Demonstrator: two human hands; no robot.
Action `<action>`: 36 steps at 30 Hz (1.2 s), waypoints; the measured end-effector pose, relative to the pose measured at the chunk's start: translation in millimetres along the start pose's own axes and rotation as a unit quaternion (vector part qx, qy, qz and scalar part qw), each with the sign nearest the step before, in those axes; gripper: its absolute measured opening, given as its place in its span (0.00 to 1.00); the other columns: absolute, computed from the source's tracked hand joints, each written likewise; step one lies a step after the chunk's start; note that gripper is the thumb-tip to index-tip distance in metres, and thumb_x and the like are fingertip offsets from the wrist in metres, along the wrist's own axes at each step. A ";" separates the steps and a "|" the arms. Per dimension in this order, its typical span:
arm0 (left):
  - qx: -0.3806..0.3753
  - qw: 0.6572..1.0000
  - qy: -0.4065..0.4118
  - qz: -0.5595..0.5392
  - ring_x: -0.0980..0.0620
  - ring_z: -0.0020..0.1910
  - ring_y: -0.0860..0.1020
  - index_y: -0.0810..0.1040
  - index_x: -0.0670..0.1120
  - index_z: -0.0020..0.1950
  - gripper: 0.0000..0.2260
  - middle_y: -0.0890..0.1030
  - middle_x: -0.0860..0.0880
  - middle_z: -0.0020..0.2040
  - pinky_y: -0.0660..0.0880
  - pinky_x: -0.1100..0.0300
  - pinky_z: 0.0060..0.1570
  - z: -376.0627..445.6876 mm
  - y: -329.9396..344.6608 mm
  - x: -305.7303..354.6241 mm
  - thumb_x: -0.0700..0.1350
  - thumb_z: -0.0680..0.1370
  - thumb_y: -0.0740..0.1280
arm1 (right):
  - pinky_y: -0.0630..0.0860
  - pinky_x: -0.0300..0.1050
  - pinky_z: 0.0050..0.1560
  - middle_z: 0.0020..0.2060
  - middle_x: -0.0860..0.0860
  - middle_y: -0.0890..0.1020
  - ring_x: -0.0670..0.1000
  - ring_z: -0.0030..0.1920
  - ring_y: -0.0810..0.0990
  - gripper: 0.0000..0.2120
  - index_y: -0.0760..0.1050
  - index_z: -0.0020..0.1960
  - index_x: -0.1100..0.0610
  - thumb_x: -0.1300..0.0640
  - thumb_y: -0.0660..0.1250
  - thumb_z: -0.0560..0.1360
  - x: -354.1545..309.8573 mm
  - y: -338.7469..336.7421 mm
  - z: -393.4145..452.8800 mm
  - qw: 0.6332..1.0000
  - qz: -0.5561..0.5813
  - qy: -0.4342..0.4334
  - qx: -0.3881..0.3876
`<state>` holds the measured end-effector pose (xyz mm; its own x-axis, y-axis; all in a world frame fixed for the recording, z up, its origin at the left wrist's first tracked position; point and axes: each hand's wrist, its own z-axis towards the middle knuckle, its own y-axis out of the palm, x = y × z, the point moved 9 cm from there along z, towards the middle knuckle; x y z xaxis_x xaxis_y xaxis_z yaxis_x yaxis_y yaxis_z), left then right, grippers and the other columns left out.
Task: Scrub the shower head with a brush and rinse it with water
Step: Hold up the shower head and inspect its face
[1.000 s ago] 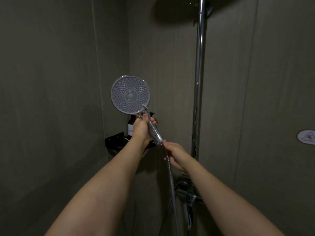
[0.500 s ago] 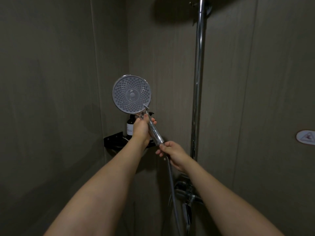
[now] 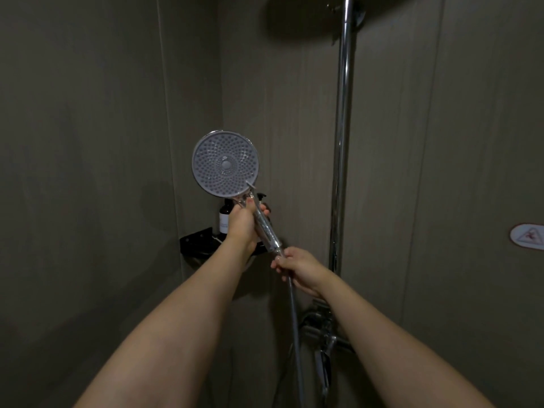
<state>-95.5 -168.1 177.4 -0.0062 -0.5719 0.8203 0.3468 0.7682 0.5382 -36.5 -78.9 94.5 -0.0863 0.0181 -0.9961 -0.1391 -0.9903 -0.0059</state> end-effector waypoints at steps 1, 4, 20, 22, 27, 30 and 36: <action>-0.001 1.000 0.000 0.000 0.53 0.36 0.73 0.69 0.47 0.44 0.08 0.73 0.49 0.37 0.72 0.60 0.38 -0.1 0.1 0.2 0.43 0.82 0.55 | 0.67 0.38 0.36 0.38 0.52 0.76 0.46 0.36 0.72 0.06 0.70 0.45 0.58 0.64 0.57 0.79 -0.6 -0.6 1.3 1.000 -0.002 -0.007 0.004; -0.003 1.000 0.001 0.017 0.53 0.37 0.74 0.70 0.47 0.44 0.08 0.74 0.49 0.37 0.73 0.60 0.39 0.2 -1.4 0.9 0.44 0.82 0.56 | 0.67 0.41 0.37 0.40 0.55 0.78 0.48 0.37 0.73 0.10 0.72 0.50 0.57 0.55 0.54 0.81 3.7 4.2 3.1 0.997 0.075 -0.001 -0.012; -0.006 1.000 0.005 0.012 0.53 0.35 0.74 0.69 0.47 0.44 0.08 0.73 0.49 0.36 0.72 0.60 0.37 -2.0 -3.5 2.6 0.44 0.82 0.55 | 0.69 0.38 0.32 0.39 0.54 0.78 0.47 0.36 0.74 0.18 0.75 0.47 0.57 0.55 0.48 0.82 7.8 0.6 3.5 0.991 0.129 0.013 0.040; -0.005 1.000 0.005 0.012 0.54 0.35 0.74 0.69 0.47 0.44 0.08 0.73 0.49 0.36 0.73 0.61 0.36 -2.2 -3.7 3.0 0.44 0.82 0.55 | 0.71 0.34 0.27 0.37 0.54 0.77 0.45 0.31 0.76 0.15 0.75 0.43 0.60 0.62 0.52 0.81 3.7 0.8 -0.8 0.994 0.097 0.001 0.046; -0.002 1.000 0.001 0.002 0.55 0.32 0.73 0.68 0.47 0.43 0.09 0.73 0.49 0.35 0.74 0.64 0.30 -5.6 -0.8 2.9 0.44 0.82 0.54 | 0.75 0.34 0.25 0.28 0.51 0.80 0.43 0.25 0.79 0.12 0.75 0.44 0.62 0.61 0.56 0.81 0.3 -0.1 -3.3 0.987 0.158 -0.017 0.033; -0.002 1.000 -0.003 0.001 0.55 0.34 0.73 0.68 0.47 0.43 0.09 0.73 0.49 0.36 0.73 0.62 0.34 -6.8 0.2 2.2 0.44 0.82 0.54 | 0.77 0.36 0.28 0.26 0.51 0.82 0.45 0.26 0.81 0.16 0.75 0.44 0.62 0.59 0.51 0.82 1.4 0.9 -2.5 0.978 0.209 -0.005 0.031; 0.001 1.000 0.008 0.008 0.54 0.36 0.74 0.69 0.47 0.44 0.08 0.73 0.48 0.37 0.72 0.61 0.38 -6.3 -0.8 1.9 0.43 0.82 0.55 | 0.77 0.35 0.31 0.31 0.51 0.80 0.44 0.29 0.80 0.07 0.73 0.44 0.60 0.62 0.59 0.79 1.4 -0.7 -5.5 0.992 0.114 -0.017 0.042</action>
<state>-89.9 -171.6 177.3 0.0134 -0.5641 0.8256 0.3455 0.7774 0.5256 -31.2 -78.9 92.6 -0.1589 -0.1985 -0.9671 -0.1945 -0.9541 0.2278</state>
